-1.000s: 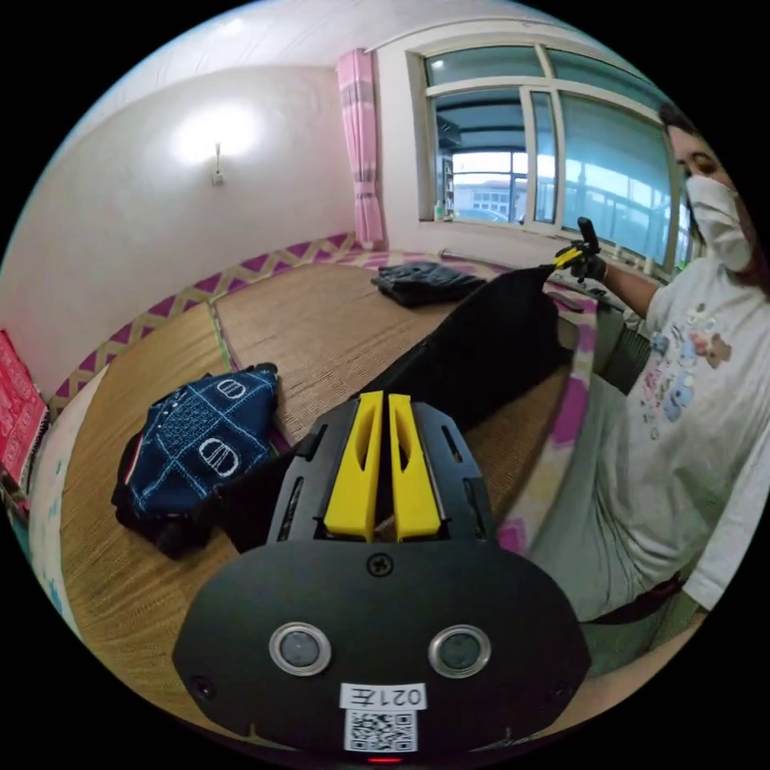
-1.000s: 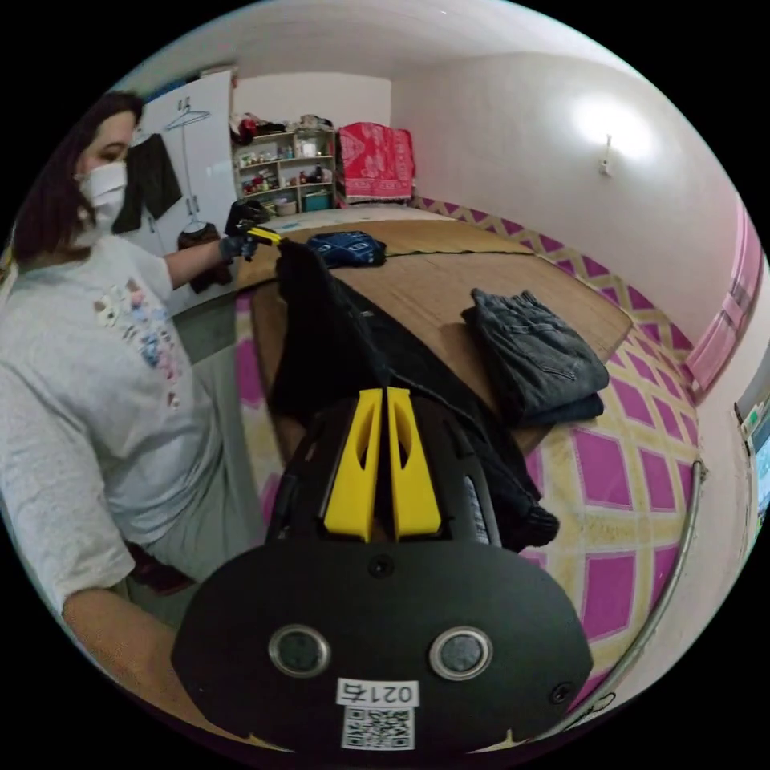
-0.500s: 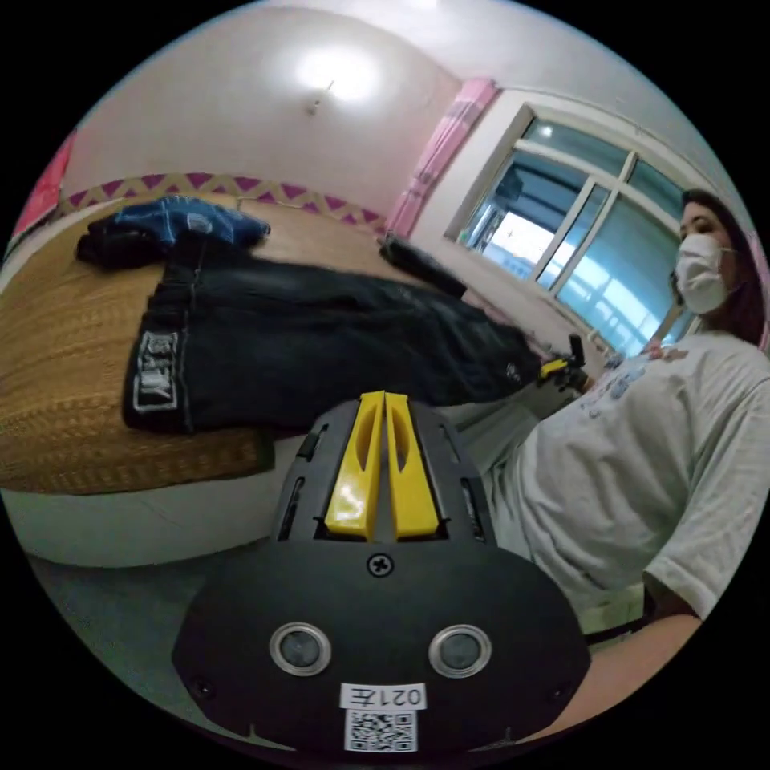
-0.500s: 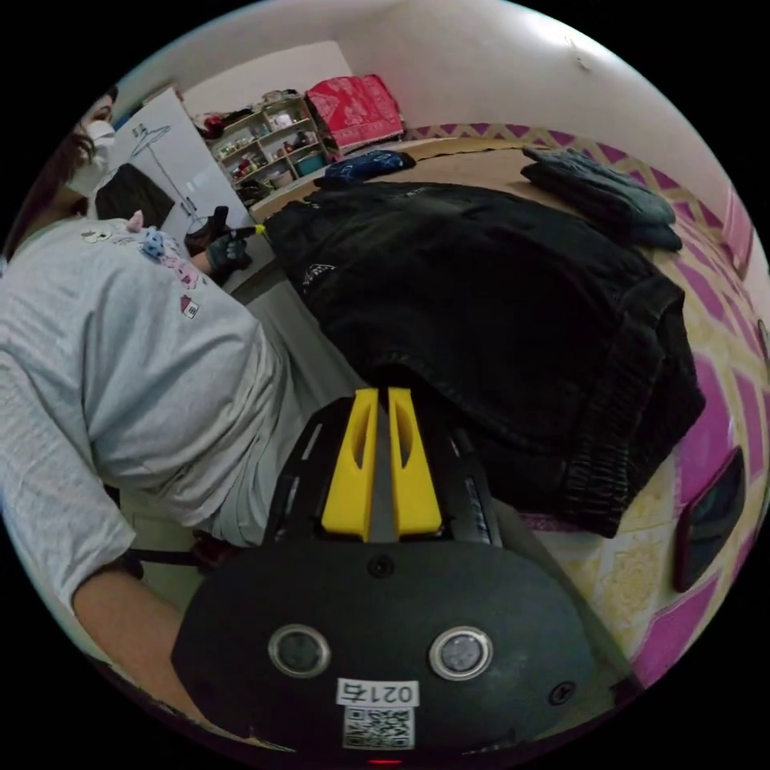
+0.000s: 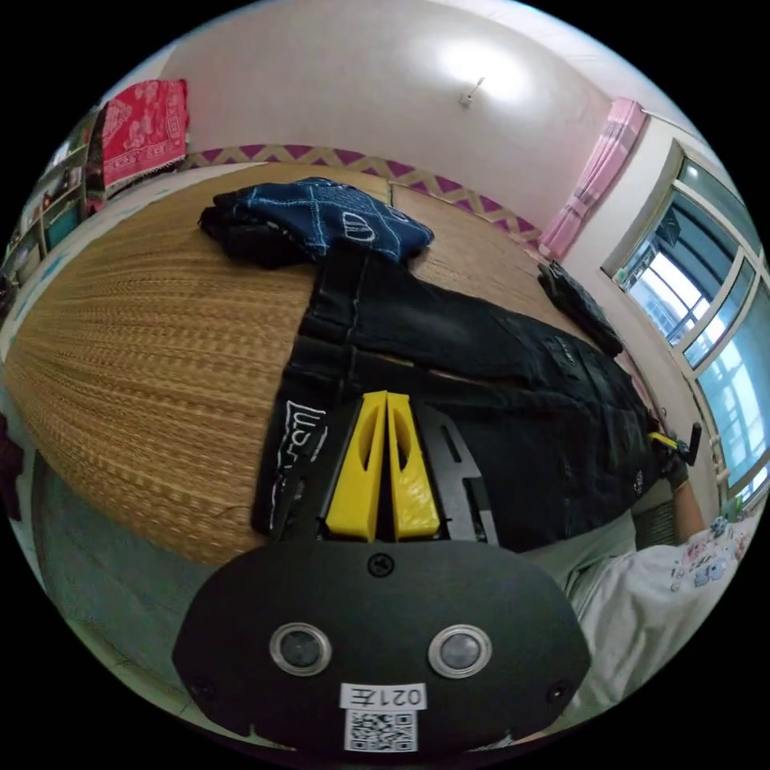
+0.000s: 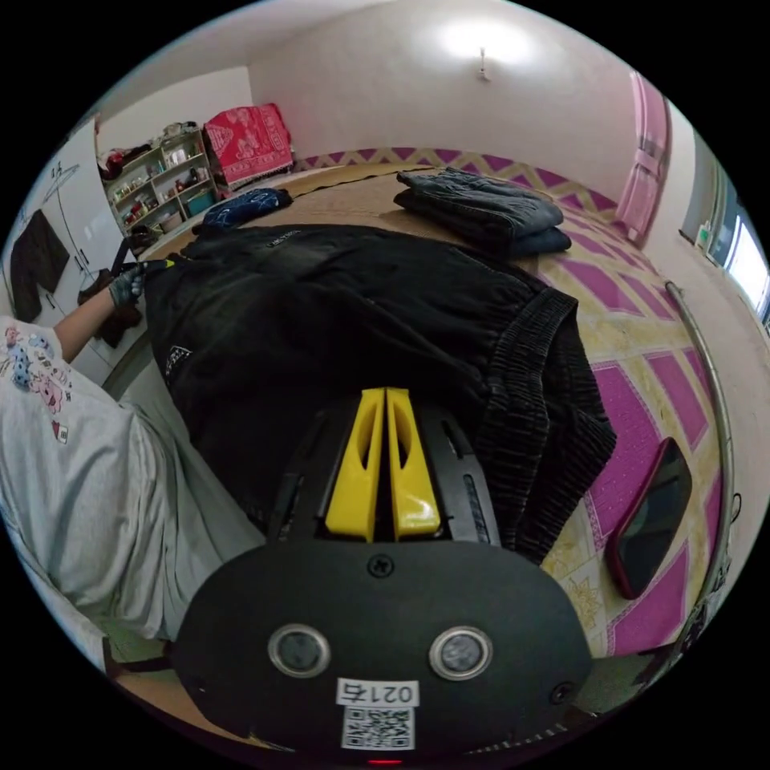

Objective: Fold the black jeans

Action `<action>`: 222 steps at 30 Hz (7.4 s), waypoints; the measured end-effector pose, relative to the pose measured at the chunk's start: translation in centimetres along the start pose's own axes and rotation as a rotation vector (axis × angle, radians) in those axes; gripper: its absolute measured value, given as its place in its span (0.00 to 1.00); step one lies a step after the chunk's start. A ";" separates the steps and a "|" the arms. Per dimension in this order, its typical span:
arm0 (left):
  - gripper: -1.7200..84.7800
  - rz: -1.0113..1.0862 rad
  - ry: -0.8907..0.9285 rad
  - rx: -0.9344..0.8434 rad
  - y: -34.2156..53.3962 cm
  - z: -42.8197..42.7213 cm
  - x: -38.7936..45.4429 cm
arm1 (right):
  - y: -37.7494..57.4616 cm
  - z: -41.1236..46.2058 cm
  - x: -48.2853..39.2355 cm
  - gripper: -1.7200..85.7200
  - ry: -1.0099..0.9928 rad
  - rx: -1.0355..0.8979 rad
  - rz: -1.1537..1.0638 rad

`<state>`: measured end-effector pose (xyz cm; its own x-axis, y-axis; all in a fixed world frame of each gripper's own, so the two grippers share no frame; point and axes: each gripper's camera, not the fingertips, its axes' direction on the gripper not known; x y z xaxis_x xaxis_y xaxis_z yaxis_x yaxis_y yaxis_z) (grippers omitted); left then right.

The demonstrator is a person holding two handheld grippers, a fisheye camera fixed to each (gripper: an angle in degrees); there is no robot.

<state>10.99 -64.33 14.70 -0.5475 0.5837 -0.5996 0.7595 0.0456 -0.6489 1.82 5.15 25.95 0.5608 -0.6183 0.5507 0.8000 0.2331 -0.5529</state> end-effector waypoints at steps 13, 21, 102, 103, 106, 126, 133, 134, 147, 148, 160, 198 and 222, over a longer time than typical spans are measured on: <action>0.01 -0.016 0.009 0.219 3.0 -6.7 -2.5 | 3.9 -3.9 4.9 0.01 0.127 -0.001 0.269; 0.01 -0.095 0.086 0.295 7.7 -12.0 -1.7 | 6.5 -8.6 7.3 0.01 0.170 0.121 0.422; 0.10 -0.232 0.084 -0.132 -19.9 2.3 -7.6 | -12.5 0.0 16.1 0.10 -0.329 0.186 0.603; 0.11 -0.228 0.085 -0.132 -19.6 2.4 -7.6 | -13.1 0.8 13.6 0.10 -0.362 0.167 0.532; 0.12 -0.247 0.083 -0.122 -18.6 3.9 -8.1 | -15.0 3.1 7.1 0.11 -0.424 0.110 0.357; 0.01 -0.311 0.143 -0.188 -18.0 9.1 -13.7 | -12.4 14.1 -18.3 0.10 -0.260 -0.168 -0.333; 0.03 -0.367 0.243 -0.014 -14.6 6.2 -15.5 | -11.0 14.7 -19.0 0.11 -0.256 -0.132 -0.278; 0.07 -0.379 0.341 -0.012 -14.0 6.3 -15.2 | -10.9 14.7 -19.0 0.11 -0.259 -0.127 -0.271; 0.14 -0.630 0.259 -0.008 -10.1 11.8 -9.9 | -8.9 14.9 -17.2 0.11 -0.312 -0.075 -0.178; 0.14 -0.639 0.263 0.002 -10.0 12.1 -9.8 | -8.7 14.8 -17.2 0.11 -0.307 -0.072 -0.178; 0.05 -0.521 0.288 0.260 -9.0 10.6 -0.8 | -5.8 12.0 -12.3 0.11 -0.381 0.033 -0.076; 0.07 0.521 0.530 -0.128 7.7 39.2 57.4 | 8.9 -2.5 18.5 0.19 -0.168 0.514 1.025; 0.01 0.287 0.583 0.019 11.8 30.8 40.1 | 3.2 4.7 24.8 0.11 -0.534 0.597 1.190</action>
<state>-12.87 -65.37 -31.46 -0.0390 0.9153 -0.4009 0.8377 -0.1888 -0.5125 19.32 -5.95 40.79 0.8527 0.4850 0.1940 -0.3007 0.7595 -0.5769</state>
